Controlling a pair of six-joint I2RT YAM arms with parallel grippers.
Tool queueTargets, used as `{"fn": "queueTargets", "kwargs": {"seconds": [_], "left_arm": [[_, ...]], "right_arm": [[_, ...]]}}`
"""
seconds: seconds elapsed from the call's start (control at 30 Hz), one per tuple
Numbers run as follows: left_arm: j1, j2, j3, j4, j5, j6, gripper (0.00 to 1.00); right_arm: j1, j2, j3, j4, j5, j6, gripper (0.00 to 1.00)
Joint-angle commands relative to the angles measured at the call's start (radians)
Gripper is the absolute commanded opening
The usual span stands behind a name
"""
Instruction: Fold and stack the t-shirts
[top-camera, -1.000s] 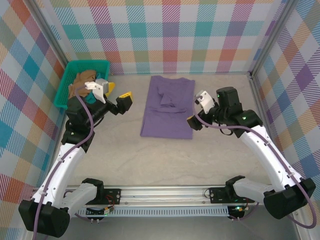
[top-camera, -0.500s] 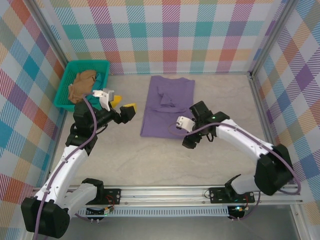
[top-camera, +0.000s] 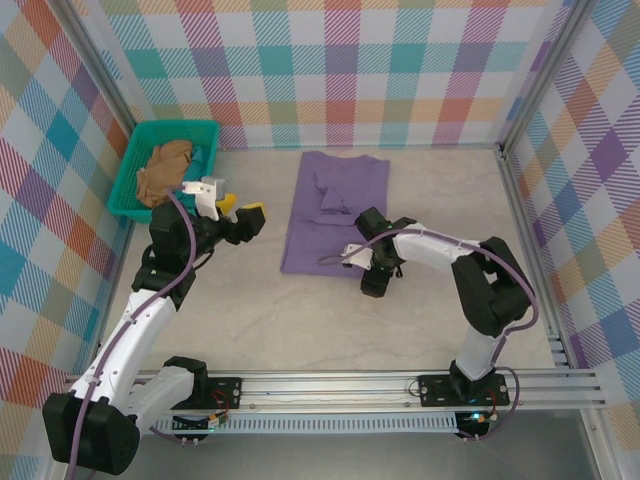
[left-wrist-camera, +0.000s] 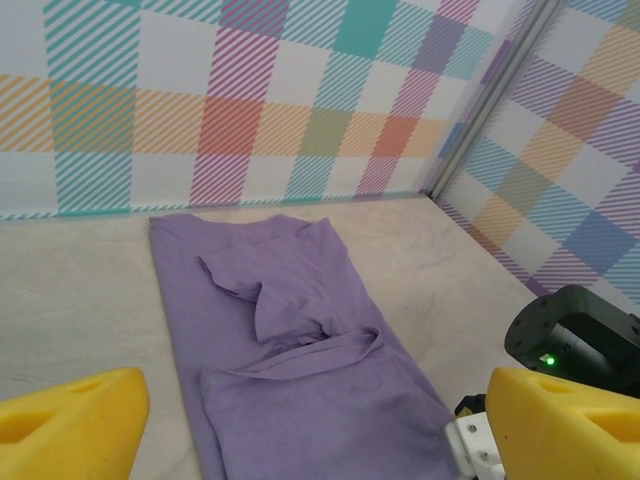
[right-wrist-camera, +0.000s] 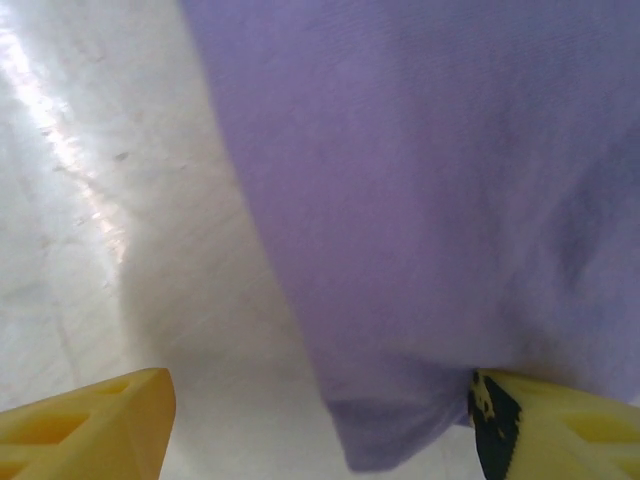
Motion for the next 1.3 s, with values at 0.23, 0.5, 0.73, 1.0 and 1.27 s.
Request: {"fn": "queueTargets", "kwargs": {"seconds": [0.23, 0.5, 0.73, 1.0, 1.27], "left_arm": [[0.004, 0.024, 0.061, -0.037, -0.067, -0.005, 0.81], [0.005, 0.093, 0.197, -0.031, -0.074, 0.007, 0.82], [0.001, 0.25, 0.44, -0.142, 0.182, 0.371, 1.0], [-0.136, 0.428, 0.516, -0.577, -0.179, 0.988, 0.86], [-0.301, 0.484, 0.238, -0.454, -0.431, 1.156, 0.83]], "right_arm": [[-0.029, 0.097, 0.056, 0.033, -0.015, 0.017, 0.53], [-0.069, 0.119, 0.059, 0.093, -0.073, 0.101, 0.15], [-0.075, 0.101, 0.033, 0.16, -0.071, 0.145, 0.0], [-0.076, 0.082, 0.026, 0.144, -0.071, 0.152, 0.0], [-0.076, 0.054, 0.006, 0.118, -0.044, 0.13, 0.0]]}}
